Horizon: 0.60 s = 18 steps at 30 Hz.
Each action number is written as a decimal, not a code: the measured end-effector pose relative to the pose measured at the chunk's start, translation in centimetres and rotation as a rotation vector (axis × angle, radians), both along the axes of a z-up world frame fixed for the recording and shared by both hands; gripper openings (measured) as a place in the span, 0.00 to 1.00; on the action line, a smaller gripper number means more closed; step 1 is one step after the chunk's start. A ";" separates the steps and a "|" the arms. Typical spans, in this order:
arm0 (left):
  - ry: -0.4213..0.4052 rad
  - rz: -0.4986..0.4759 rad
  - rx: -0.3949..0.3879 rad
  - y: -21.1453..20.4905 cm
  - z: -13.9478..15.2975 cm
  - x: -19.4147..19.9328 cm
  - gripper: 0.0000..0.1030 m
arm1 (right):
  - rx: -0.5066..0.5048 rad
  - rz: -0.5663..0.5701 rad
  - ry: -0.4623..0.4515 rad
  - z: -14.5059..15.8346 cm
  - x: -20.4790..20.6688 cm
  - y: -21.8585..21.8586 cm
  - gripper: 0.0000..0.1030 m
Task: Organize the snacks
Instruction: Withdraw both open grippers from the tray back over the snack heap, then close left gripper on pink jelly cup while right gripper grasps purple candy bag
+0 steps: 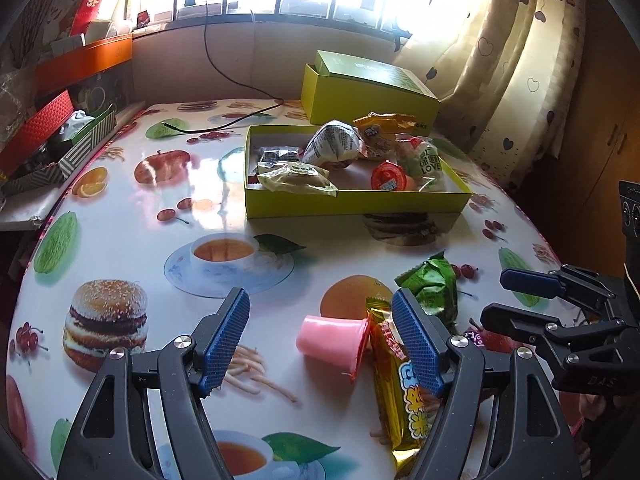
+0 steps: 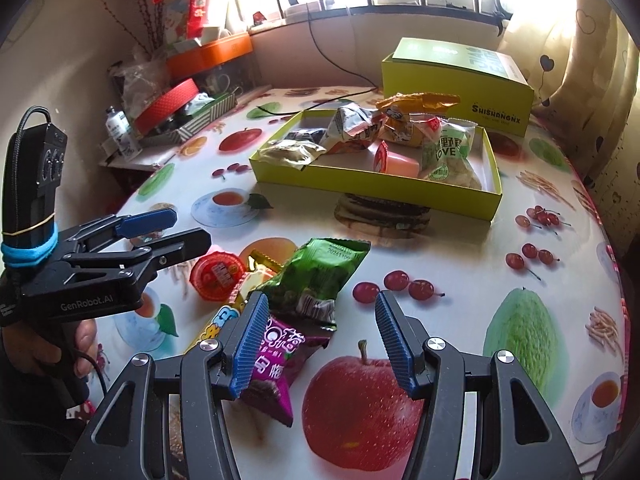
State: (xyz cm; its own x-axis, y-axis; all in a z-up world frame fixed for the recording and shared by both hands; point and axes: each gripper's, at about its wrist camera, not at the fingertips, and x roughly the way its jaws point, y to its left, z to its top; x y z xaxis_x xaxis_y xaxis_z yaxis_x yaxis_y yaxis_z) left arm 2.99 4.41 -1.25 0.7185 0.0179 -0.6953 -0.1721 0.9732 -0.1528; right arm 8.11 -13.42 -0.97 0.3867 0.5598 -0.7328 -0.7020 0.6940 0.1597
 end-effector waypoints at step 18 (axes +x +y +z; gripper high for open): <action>-0.006 0.004 -0.001 -0.6 0.2 -1.8 0.72 | -0.003 0.002 -0.008 0.3 -1.7 -0.5 0.54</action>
State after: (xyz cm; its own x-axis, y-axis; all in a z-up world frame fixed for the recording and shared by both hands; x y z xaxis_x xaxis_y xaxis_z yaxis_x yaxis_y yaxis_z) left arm 1.15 3.78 -1.01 0.7228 0.0200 -0.6908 -0.1747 0.9724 -0.1546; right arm 6.45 -13.93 -0.72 0.3914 0.5588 -0.7311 -0.7048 0.6929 0.1523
